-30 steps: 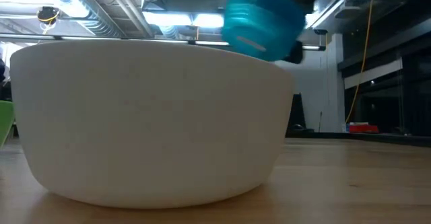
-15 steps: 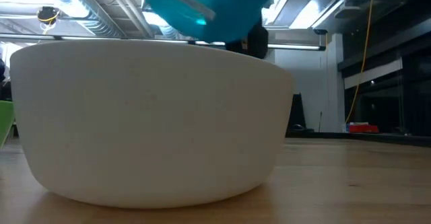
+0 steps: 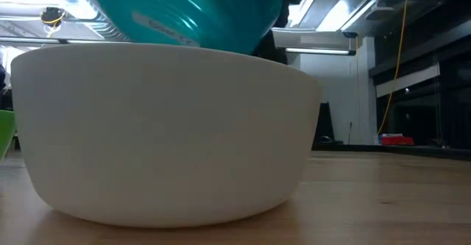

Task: Nest bowls inside each other
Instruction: Stack the light blue bowl on top of the white bowl

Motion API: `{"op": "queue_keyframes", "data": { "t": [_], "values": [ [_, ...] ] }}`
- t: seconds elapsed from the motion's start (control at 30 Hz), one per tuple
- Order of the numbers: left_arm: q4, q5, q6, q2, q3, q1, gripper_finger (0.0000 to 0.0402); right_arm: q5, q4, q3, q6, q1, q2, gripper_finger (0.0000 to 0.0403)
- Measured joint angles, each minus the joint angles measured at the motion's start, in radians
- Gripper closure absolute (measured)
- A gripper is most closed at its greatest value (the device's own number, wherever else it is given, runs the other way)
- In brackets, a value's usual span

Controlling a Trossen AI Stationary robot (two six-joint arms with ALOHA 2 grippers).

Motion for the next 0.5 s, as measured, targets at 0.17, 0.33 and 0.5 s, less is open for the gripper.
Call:
{"op": "queue_keyframes", "data": {
  "t": [0.17,0.33,0.5],
  "values": [
    [-0.001,0.009,-0.006,-0.013,0.0,0.0,0.0256,-0.02,0.0,0.0,-0.001,0.003,0.022,0.0397],
    [-0.007,0.016,-0.008,-0.037,0.0,0.0,0.0256,-0.019,0.022,0.0,-0.026,0.007,0.022,0.0357],
    [-0.006,0.016,-0.017,-0.067,0.0,0.0,0.0256,-0.017,0.031,0.0,-0.026,0.007,0.022,0.0314]
  ]
}}
